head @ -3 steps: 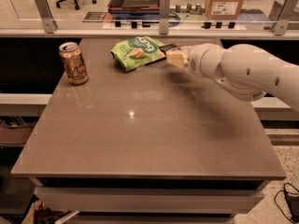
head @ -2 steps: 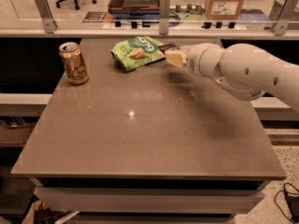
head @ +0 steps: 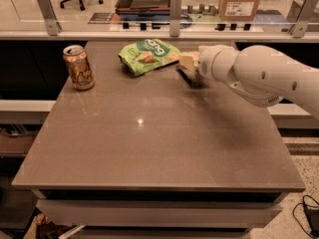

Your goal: Move rxbar chocolate near green rice chip bag

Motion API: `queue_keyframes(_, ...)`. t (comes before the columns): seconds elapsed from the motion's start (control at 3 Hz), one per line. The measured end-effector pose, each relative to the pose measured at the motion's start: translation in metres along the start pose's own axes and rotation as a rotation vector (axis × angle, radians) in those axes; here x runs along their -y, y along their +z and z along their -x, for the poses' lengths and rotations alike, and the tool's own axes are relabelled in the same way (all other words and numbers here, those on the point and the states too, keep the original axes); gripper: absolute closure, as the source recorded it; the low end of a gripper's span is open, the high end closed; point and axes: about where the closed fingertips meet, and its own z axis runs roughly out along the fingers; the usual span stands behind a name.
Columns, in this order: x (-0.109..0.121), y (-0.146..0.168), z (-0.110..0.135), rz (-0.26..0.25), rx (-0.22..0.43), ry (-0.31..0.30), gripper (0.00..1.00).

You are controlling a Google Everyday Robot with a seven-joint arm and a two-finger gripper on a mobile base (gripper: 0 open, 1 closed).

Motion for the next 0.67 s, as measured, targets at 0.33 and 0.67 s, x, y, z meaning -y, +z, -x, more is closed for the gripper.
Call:
queue_keyframes(0.33, -0.0016, -0.0004, 0.0023, 0.002, 0.003, -0.002, 0.0)
queue_keyframes(0.67, -0.0017, -0.0004, 0.0024, 0.002, 0.003, -0.002, 0.0)
